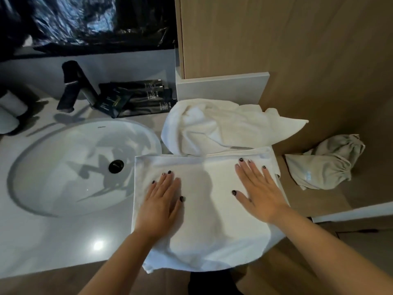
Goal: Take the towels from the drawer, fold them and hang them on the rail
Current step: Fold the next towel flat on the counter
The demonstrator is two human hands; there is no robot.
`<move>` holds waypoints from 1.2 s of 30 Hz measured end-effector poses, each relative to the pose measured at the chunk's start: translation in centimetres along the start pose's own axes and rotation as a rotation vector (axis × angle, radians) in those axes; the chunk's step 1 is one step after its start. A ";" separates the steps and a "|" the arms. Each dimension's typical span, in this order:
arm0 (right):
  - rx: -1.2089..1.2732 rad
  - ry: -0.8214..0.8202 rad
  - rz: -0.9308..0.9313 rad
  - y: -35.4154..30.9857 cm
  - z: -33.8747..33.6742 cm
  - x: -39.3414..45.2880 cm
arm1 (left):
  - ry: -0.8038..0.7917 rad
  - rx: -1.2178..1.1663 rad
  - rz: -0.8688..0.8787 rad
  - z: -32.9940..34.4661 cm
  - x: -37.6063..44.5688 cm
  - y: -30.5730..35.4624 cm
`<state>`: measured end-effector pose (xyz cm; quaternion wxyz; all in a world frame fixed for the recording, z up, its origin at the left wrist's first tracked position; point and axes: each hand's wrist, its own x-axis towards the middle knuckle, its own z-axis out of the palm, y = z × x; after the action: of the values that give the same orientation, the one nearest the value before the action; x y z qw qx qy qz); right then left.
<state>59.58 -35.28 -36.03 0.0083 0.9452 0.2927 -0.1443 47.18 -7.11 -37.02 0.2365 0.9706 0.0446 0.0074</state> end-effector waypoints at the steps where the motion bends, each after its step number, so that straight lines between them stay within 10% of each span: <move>1: 0.031 -0.013 0.021 -0.6 -0.3 -0.1 | 0.059 -0.095 -0.020 -0.5 -0.8 0.0; 11: 0.438 0.217 -0.164 -16.6 -1.1 -6.6 | 0.495 -0.522 -0.402 -2.1 -14.3 -0.9; 16: 0.539 0.219 -0.178 -22.8 1.0 -11.9 | 0.460 -0.825 -0.810 -1.2 -18.2 -2.6; 36: 0.711 -0.041 0.087 -24.0 3.6 -17.0 | -0.023 -1.224 -0.749 0.2 -16.7 -0.1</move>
<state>31.93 -25.13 -33.11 -0.3091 0.8975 0.1836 -0.2555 30.56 -8.63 -37.08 0.7255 0.5833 0.3603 -0.0607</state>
